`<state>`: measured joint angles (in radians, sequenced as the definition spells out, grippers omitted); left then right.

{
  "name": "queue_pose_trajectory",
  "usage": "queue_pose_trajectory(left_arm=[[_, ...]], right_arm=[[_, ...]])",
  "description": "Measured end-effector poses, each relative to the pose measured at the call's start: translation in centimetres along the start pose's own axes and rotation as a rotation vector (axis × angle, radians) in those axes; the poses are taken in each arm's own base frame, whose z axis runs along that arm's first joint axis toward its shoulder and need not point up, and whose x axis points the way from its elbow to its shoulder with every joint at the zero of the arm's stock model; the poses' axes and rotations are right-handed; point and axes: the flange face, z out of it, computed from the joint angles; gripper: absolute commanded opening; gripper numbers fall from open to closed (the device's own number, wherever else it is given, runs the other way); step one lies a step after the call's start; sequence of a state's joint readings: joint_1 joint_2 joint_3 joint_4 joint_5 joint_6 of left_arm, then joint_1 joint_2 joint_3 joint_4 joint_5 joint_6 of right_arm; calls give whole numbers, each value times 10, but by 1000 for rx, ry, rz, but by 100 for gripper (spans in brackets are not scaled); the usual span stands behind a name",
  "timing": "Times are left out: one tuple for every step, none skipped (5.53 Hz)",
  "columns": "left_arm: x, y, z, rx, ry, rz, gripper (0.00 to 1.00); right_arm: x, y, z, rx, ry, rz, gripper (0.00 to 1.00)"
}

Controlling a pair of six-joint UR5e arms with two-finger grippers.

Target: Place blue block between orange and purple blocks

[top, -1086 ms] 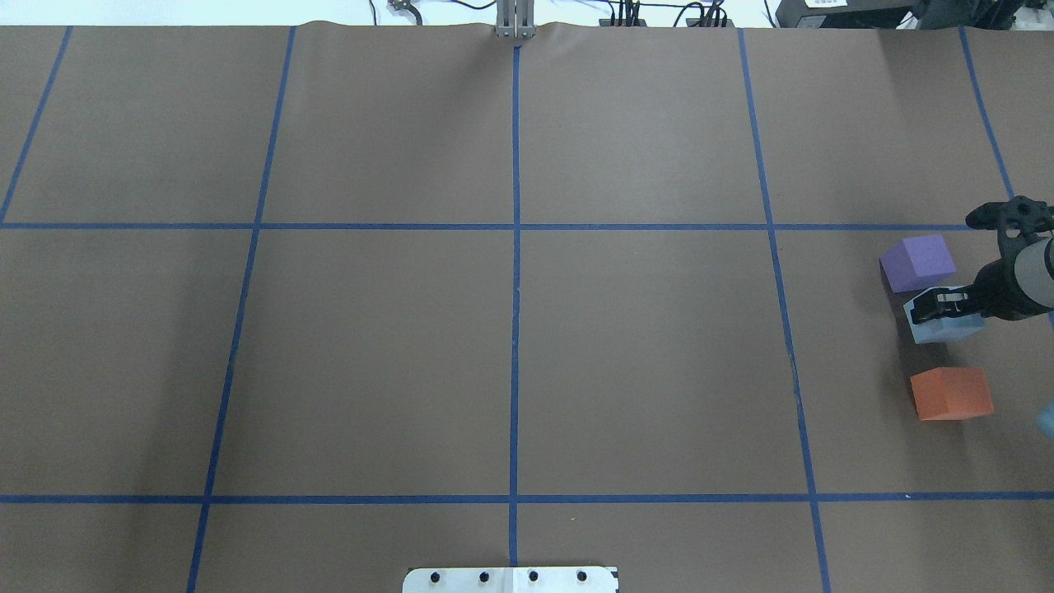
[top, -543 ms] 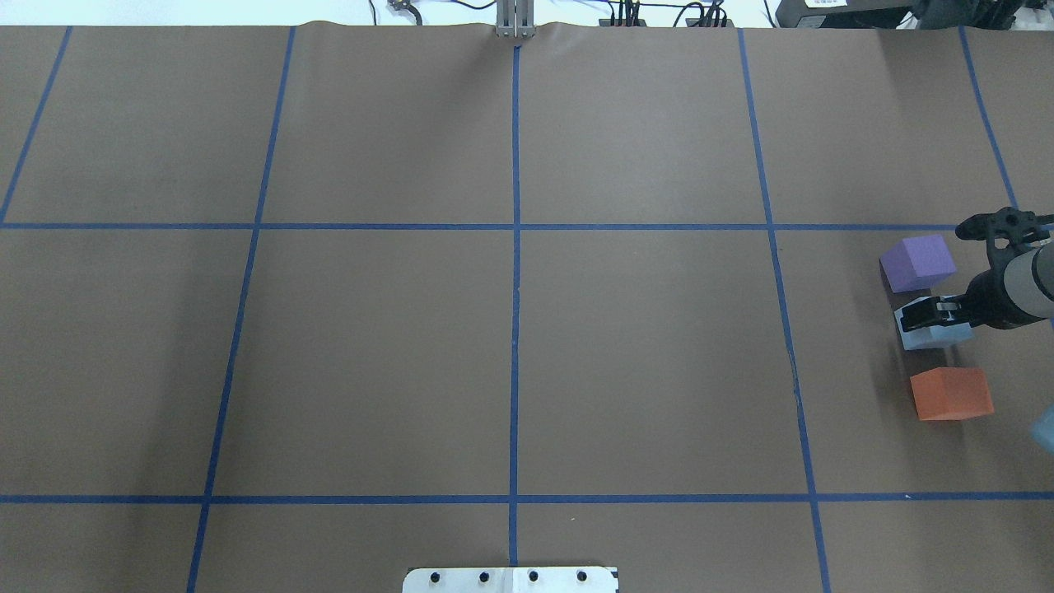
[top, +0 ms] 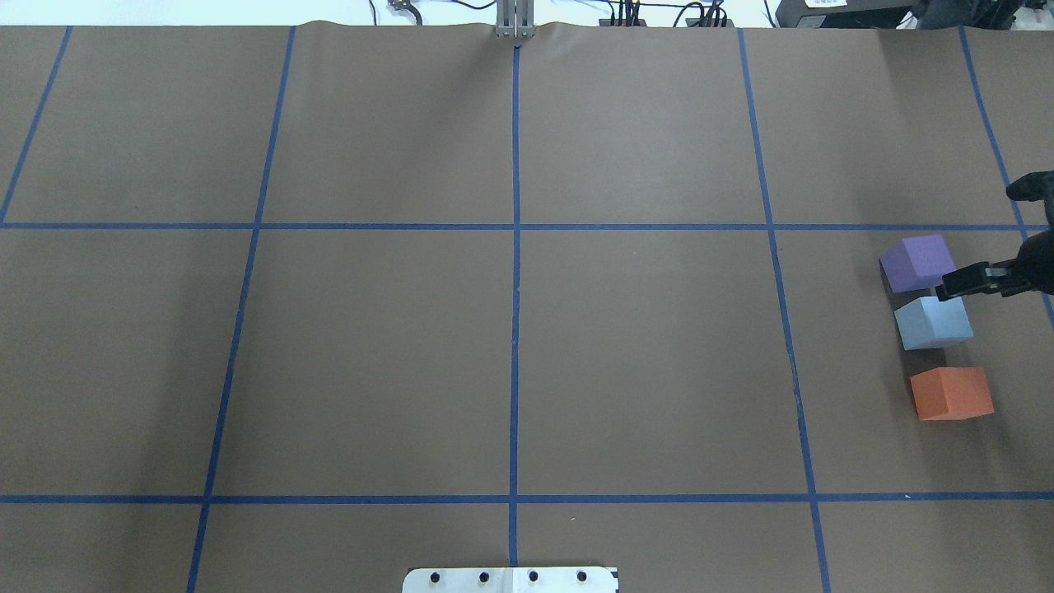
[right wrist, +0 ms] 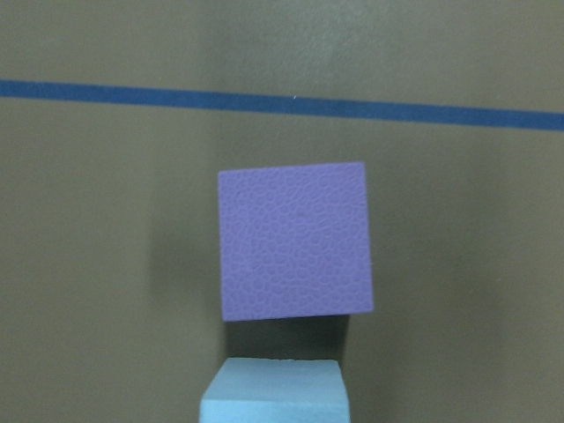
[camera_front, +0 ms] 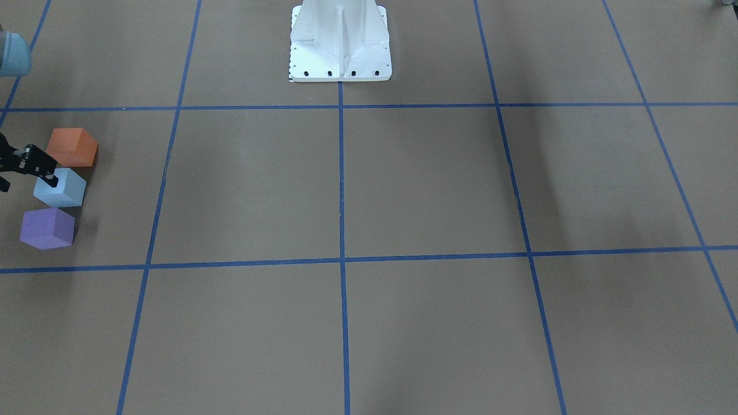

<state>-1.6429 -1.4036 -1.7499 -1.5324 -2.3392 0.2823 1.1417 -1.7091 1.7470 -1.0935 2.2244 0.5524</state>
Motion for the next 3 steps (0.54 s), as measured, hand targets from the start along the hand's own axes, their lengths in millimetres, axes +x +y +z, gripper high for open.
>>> queue_pose_trajectory(left_arm=[[0,0,0,1,0,1,100],[1,0,-1,2,0,2,100],[1,0,-1,2,0,3,100]], right_arm=[[45,-6,-28,-11,24,-55,99],[101,-3,-62,-30,60,-88,100],[144,5,-94,-35,75,-60,100]])
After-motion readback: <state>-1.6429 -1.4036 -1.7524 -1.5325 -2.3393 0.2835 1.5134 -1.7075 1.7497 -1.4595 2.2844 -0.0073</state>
